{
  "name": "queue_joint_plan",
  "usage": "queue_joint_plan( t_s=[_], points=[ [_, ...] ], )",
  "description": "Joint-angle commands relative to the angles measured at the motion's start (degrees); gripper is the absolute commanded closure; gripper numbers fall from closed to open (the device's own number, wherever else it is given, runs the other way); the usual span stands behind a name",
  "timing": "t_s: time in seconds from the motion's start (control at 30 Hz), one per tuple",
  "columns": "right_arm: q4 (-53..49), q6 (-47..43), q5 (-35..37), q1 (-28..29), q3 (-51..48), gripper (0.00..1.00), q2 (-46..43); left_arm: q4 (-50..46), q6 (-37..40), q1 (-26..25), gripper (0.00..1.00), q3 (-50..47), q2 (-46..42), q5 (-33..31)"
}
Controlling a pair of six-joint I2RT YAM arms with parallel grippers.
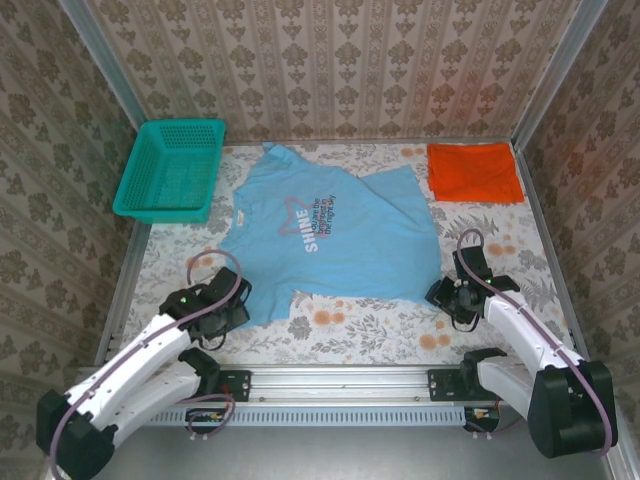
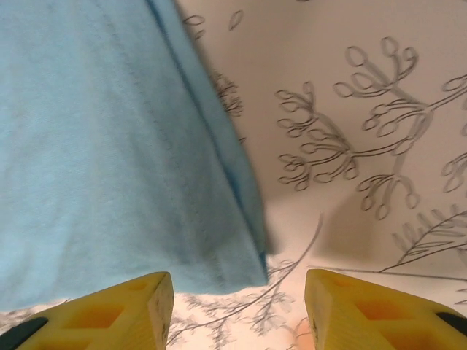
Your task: Fold and stack the t-shirts
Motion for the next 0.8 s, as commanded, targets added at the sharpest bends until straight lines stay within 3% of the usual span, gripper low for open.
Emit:
queue_joint_plan(
  t_s=[0.0,0.07,0.13,0.3,0.4,0.77],
  points=[
    [-0.64,5.8,-6.79,-0.38,1.15,0.47,0.03,-5.11,-5.27,3.89,0.49,-0.22,2.27,11.33],
    [1.81,7.93,-9.71,-0.69,-0.45,0.51,0.07,-5.99,-4.86,6.08,0.55,-0.03,1.68,15.85],
    [-0.44,9.54,-7.89,-0.75,-1.68,0.53,-0.89,-8.87,-4.15,7.44,0.55,0.44,1.1,15.04],
    [1.77,13.64,-7.18,-0.94,-7.75,0.58,-7.47,-9.42,2.2,16.47,0.58,-1.08,1.19,19.49],
    [-1.74,13.39,-2.88,-1.01,-6.69,0.6,-8.33,-10.17,5.34,20.26,0.57,-0.31,2.76,18.85],
    [4.81,13.11,-3.3,-1.63,-2.26,0.64,-1.18,-7.7,9.8,21.32,0.56,1.93,11.02,17.66]
  ],
)
